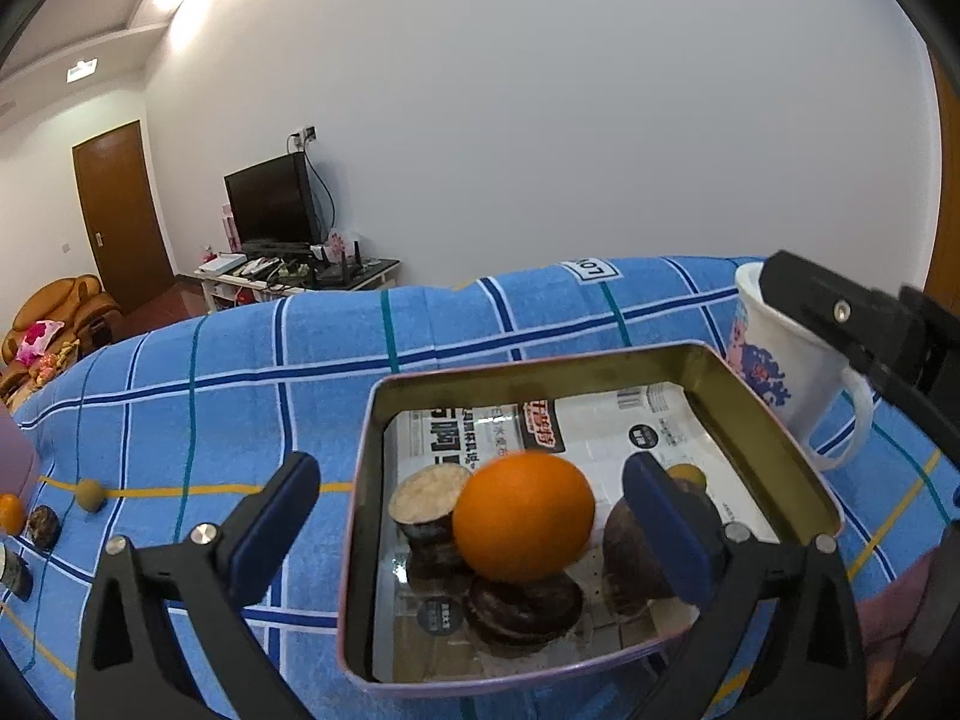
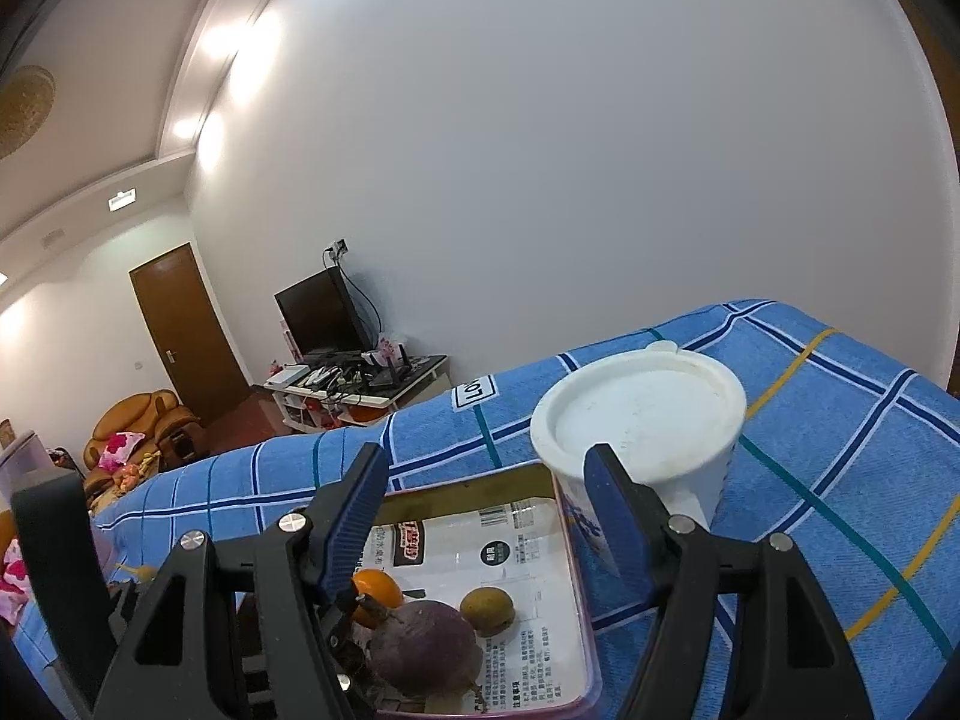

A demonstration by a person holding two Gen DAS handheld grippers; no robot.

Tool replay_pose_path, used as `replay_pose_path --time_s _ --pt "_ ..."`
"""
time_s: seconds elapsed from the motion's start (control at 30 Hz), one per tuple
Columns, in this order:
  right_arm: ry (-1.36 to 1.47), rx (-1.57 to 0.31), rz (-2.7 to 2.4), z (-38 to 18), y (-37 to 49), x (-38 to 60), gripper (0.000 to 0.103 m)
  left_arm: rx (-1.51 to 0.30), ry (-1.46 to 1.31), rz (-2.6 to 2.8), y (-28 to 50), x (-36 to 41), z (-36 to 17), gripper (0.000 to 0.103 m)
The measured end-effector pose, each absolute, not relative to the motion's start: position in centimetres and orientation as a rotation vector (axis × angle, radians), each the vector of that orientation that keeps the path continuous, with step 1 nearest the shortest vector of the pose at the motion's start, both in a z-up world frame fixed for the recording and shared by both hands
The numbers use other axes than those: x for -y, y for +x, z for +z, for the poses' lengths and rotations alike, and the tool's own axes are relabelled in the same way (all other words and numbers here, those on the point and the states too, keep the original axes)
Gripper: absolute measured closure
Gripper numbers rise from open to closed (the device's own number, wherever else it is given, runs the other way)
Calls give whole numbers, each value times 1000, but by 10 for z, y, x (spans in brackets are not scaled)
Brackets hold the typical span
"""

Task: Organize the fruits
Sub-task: 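Carry the orange and purple fruit over the pink tin and open both tools, then withdraw both open tools from the tin toward the remaining fruits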

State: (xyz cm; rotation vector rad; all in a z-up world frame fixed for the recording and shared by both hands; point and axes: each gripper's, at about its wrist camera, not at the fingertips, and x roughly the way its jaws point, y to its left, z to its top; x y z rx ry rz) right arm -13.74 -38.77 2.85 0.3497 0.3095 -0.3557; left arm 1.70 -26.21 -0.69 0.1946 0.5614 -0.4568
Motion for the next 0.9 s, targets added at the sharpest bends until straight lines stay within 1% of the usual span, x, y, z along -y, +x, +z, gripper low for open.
replay_pose_path --time_s 0.07,0.2,0.4,0.6,0.77,0.9 --pt "329 -298 -374 30 -140 385 29 -557 193 -456 15 261 -6 0" --pt "296 -268 -397 35 -144 379 29 -526 171 -438 13 256 -3 0" --pt "205 -179 -404 40 -151 366 28 -342 148 -297 8 224 13 0" --pt "133 -145 -349 39 -151 345 28 -242 142 -193 3 198 14 0" --pt "53 -119 -313 38 -152 326 28 -219 133 -168 -4 185 15 0" --pt "53 -116 -316 39 -155 325 28 -239 125 -198 -8 179 14 0"
